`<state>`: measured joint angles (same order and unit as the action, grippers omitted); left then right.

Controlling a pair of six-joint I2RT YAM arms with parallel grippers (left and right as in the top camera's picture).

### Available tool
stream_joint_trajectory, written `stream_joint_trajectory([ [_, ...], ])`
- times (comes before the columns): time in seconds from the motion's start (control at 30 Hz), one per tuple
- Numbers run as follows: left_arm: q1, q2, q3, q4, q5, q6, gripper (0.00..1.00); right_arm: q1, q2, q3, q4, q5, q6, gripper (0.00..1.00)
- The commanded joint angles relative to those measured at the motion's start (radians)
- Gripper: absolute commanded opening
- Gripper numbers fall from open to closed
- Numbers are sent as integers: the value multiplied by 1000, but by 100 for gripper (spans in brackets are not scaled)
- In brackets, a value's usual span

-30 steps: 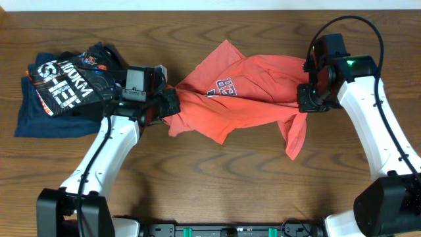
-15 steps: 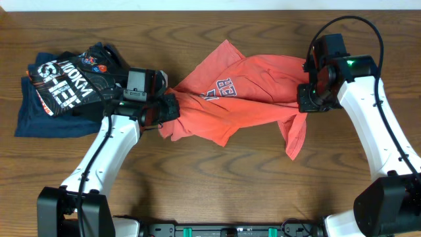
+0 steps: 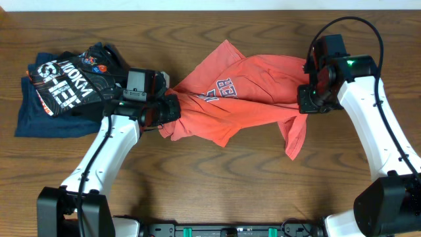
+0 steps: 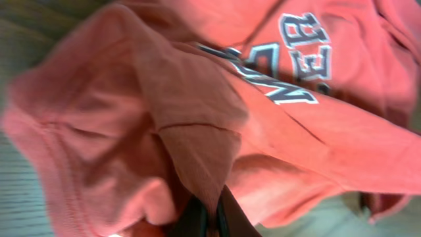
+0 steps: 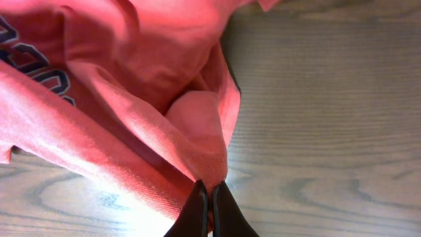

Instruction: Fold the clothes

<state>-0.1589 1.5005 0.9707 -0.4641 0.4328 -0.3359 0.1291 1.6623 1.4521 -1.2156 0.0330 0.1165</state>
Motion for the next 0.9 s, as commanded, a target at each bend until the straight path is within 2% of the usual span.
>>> stream_joint_trajectory([
  [0.0, 6, -61, -4, -14, 92, 32, 6, -30, 5, 6, -6, 31, 26, 1],
  [0.13, 39, -186, -4, -22, 89, 32, 6, -59, 5, 6, -25, 53, 23, 1],
  [0.23, 88, -284, -4, -22, 26, 31, 6, -74, 5, 6, 32, 56, -47, 3],
  [0.37, 131, -359, -4, -22, -115, 28, 6, -75, 5, 6, 122, -70, -133, 19],
  [0.47, 138, -358, -5, -23, -169, 28, 6, -70, 5, 6, 134, -216, -179, 30],
  [0.57, 138, -330, -5, -22, -215, 28, 6, -56, 5, 6, 68, -250, -182, 32],
  [0.7, 138, -276, -5, -21, -356, 28, 6, -37, 5, -11, -51, -246, -175, 33],
  [0.87, 138, -215, -5, -22, -395, 8, 6, -10, 5, -123, -56, -239, -174, 34],
])
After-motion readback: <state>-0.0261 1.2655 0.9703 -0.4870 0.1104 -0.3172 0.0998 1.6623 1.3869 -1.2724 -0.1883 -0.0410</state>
